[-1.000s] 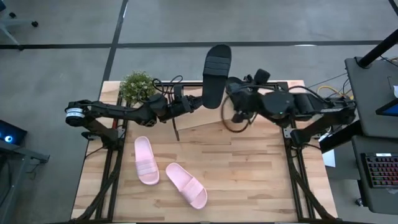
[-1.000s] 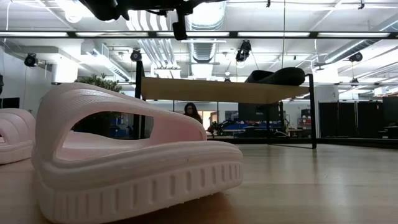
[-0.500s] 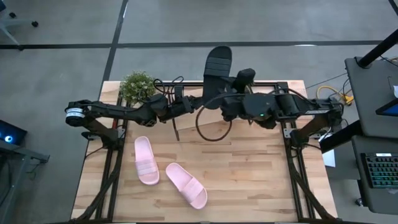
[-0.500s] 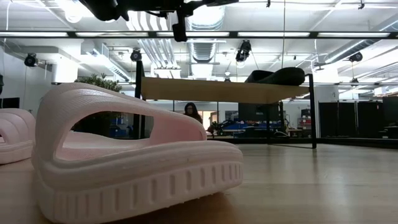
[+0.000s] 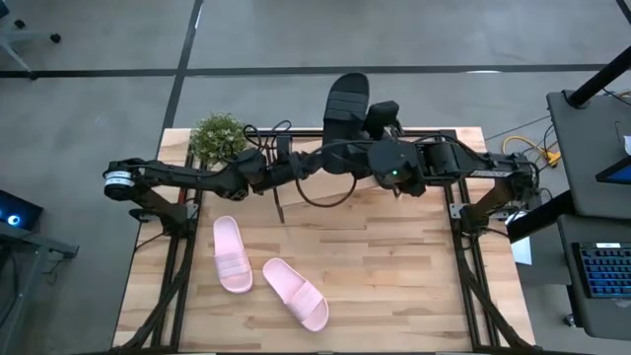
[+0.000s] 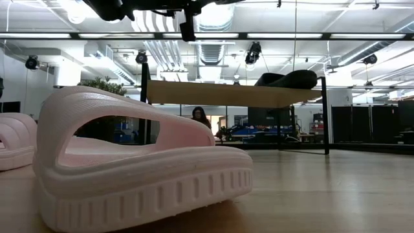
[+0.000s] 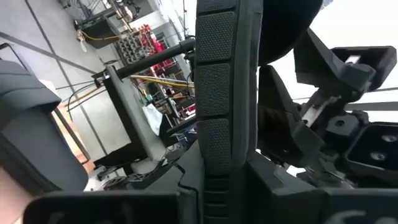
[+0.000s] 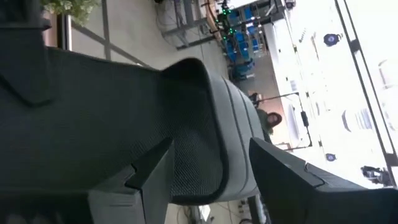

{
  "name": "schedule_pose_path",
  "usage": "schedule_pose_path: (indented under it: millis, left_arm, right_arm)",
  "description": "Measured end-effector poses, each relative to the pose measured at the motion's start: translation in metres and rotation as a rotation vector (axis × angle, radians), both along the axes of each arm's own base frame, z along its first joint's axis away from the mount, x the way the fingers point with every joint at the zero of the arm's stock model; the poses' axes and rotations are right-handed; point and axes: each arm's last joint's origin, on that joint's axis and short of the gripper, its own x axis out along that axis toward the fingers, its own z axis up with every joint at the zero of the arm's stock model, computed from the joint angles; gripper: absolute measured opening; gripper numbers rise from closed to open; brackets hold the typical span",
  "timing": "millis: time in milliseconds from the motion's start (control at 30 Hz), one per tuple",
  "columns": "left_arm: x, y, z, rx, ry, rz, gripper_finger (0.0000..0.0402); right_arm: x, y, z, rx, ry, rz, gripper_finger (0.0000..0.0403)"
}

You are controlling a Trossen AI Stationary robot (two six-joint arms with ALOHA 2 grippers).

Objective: Pick and place slides into the shelf
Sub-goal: Put the black slipper on the shelf

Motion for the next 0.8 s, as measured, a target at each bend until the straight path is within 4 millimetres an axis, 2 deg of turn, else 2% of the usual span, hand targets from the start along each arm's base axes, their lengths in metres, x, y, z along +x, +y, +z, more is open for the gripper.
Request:
schedule_pose_path:
  millis: [300,467,800]
  left_arm:
    - [0.0,-0.001,-0.001,-0.012,-0.001,-0.014,0.0042]
    - [0.0,-0.001,-0.001,-0.007,-0.005,-0.031,0.0042]
    - [0.0,-0.001,0.0,-0.006,-0.008,-0.037,0.0042]
  right_arm:
    - [0.002,-0.01,0.005,0.002,-0.057,-0.03,0.0201]
    - [0.008,-0.018,0.0,-0.007,-0.027,-0.053,0.0201]
    - [0.013,-0.022,0.0,-0.018,-0.041,-0.059,0.0201]
